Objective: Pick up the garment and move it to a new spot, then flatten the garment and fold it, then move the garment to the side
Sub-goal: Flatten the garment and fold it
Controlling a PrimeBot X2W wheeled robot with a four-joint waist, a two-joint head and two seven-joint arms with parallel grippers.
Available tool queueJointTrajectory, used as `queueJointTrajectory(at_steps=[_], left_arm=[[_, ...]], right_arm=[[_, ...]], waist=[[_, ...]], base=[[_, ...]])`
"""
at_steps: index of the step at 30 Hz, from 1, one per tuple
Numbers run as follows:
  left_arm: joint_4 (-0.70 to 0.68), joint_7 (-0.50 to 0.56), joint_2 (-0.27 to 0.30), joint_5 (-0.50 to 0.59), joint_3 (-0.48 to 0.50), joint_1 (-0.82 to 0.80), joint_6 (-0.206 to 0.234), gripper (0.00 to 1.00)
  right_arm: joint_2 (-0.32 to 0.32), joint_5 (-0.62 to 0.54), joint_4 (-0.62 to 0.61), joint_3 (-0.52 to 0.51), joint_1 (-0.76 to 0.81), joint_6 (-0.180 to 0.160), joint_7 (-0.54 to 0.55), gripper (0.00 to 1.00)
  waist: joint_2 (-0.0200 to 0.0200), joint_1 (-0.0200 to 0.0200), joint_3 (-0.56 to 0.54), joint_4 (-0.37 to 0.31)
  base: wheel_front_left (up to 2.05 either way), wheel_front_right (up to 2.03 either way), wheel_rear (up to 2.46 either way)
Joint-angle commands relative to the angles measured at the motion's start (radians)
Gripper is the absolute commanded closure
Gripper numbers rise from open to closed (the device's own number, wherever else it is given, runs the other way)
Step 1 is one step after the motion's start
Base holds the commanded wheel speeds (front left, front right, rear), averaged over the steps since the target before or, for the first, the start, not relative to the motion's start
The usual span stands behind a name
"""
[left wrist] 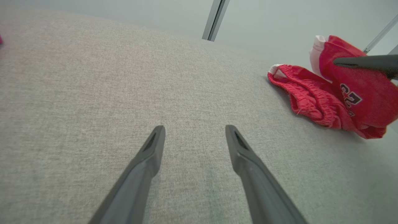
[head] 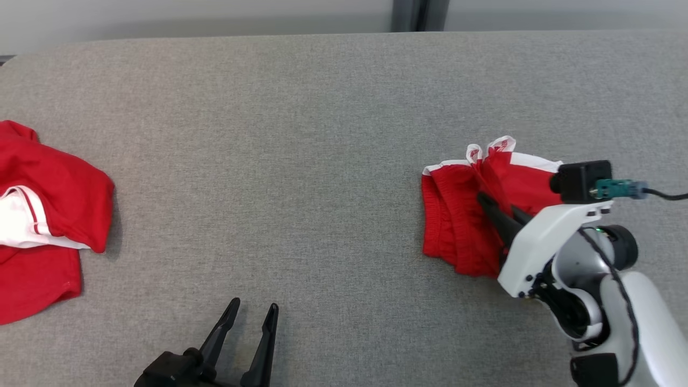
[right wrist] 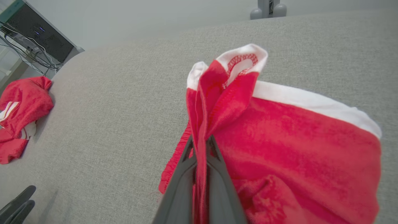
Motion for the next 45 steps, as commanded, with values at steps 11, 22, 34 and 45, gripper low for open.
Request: queueJointTrajectory(at_steps=[11, 22, 34, 45], left_arm=[[0.034, -0.005, -0.001, -0.006, -0.016, -0.025, -0.002, 0.0], [0.051, -0.005, -0.01, -0.008, 0.006, 0.024, -0.002, 0.0], [0.035, -0.005, -0.026, 0.002, 0.07, 0.106, 0.03, 0.0], [-0.059, -0.005, -0.036, 0.036, 0.208, 0.144, 0.068, 0.0]], right_arm=[[0.037, -0.074, 0.253, 0.096, -0.106, 0.002, -0.119, 1.0], [-0.001, -0.067, 0.186, 0.142, -0.032, 0.002, -0.229, 0.0], [-0.159, -0.135, -0.098, -0.091, 0.294, 0.002, -0.485, 0.0], [-0.067, -0.349, 0.162, -0.312, 0.503, 0.002, -0.824, 0.0]], waist=[[0.0, 0.0, 0.001, 0.04], [0.0, 0.0, -0.067, 0.039], [0.0, 0.0, -0.207, 0.019], [0.0, 0.0, -0.249, 0.042]], base=[[0.0, 0.0, 0.0], [0.0, 0.0, 0.0], [0.0, 0.0, 0.0], [0.0, 0.0, 0.0]])
